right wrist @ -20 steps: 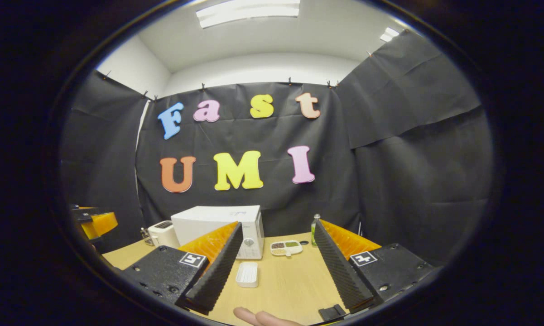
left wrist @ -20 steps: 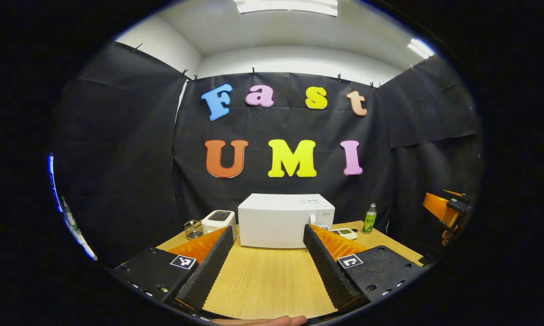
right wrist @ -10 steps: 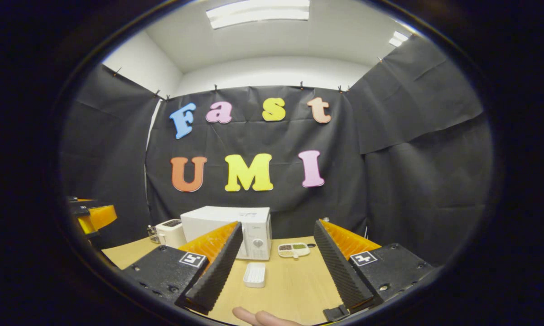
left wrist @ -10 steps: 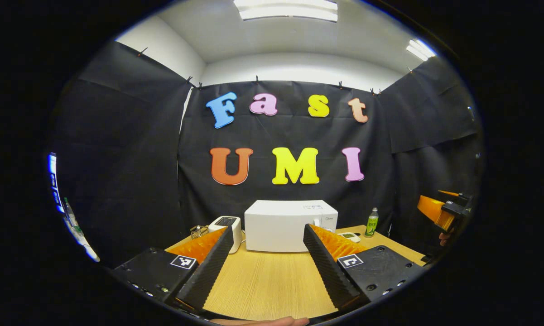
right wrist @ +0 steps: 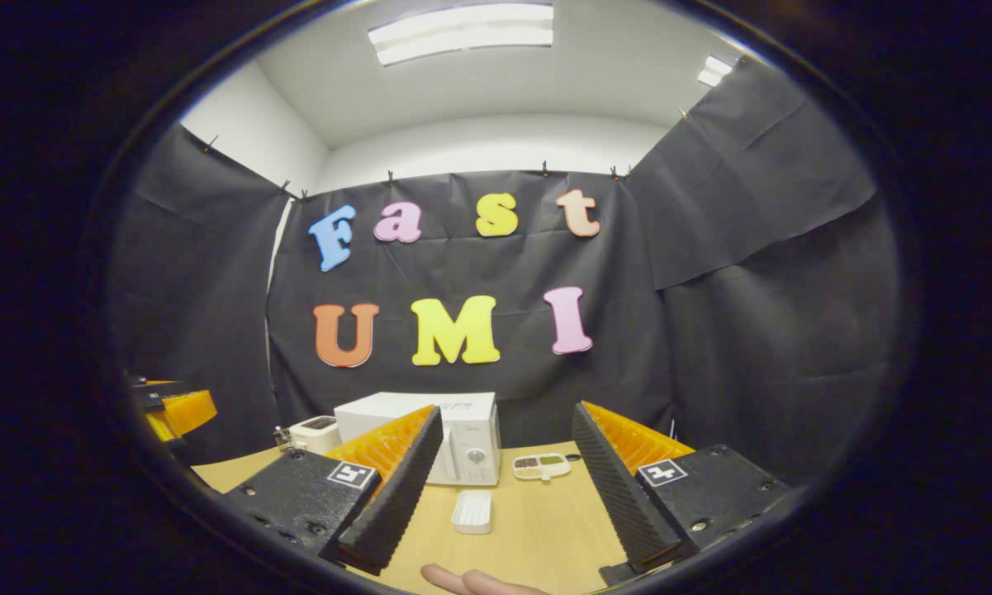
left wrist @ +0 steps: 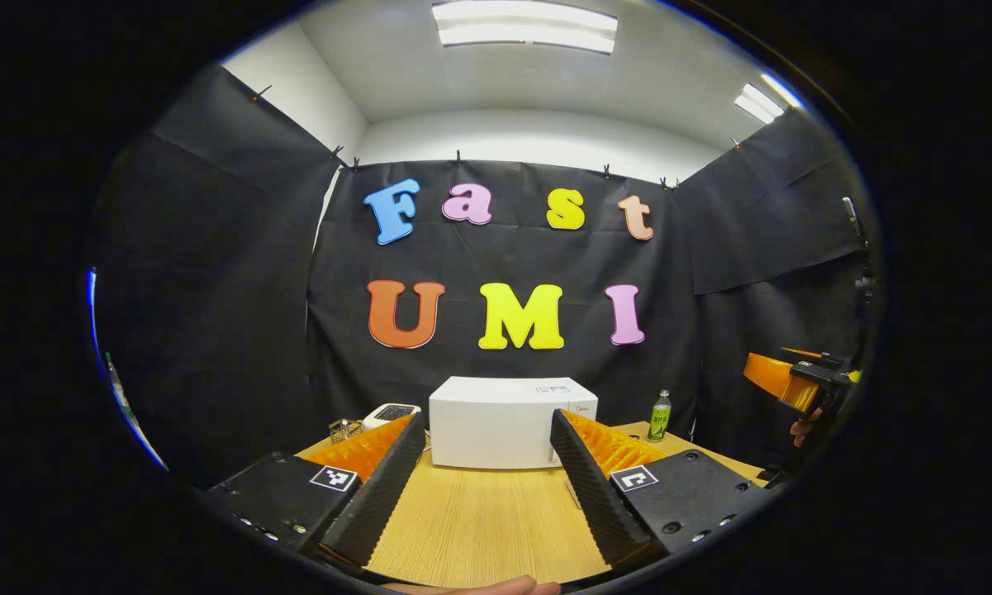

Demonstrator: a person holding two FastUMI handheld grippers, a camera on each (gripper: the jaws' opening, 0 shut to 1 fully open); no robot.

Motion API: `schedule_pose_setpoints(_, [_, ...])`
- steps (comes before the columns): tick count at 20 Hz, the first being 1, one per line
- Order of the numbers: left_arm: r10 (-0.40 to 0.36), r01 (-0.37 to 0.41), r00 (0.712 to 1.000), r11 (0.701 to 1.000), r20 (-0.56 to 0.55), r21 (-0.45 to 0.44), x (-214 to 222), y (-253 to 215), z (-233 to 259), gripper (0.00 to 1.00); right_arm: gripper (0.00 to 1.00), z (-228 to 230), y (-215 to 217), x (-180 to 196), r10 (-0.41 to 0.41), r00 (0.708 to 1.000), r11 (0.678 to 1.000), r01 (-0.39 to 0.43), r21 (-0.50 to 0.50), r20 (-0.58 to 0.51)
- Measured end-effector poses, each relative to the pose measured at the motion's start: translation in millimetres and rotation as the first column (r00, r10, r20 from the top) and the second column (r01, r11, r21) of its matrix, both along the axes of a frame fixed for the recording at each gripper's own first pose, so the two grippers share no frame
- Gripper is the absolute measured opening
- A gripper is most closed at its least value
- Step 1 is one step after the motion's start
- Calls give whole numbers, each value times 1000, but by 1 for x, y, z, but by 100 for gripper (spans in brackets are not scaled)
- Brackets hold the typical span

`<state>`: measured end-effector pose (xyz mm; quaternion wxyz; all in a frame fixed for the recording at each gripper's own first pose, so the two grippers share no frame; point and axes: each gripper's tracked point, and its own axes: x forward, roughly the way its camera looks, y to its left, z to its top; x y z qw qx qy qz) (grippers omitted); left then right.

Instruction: Open the microwave oven with the left hand, put the food in, and close the microwave oven.

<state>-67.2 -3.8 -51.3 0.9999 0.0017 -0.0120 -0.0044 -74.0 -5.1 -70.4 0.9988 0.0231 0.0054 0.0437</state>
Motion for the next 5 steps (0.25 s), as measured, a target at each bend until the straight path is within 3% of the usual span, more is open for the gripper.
schedule_pose_setpoints(5, [-21, 21, 1000, 1000, 20, 5, -6, -2, 3, 95, 91, 9, 3, -3, 11, 1000, 1000, -11, -4, 18])
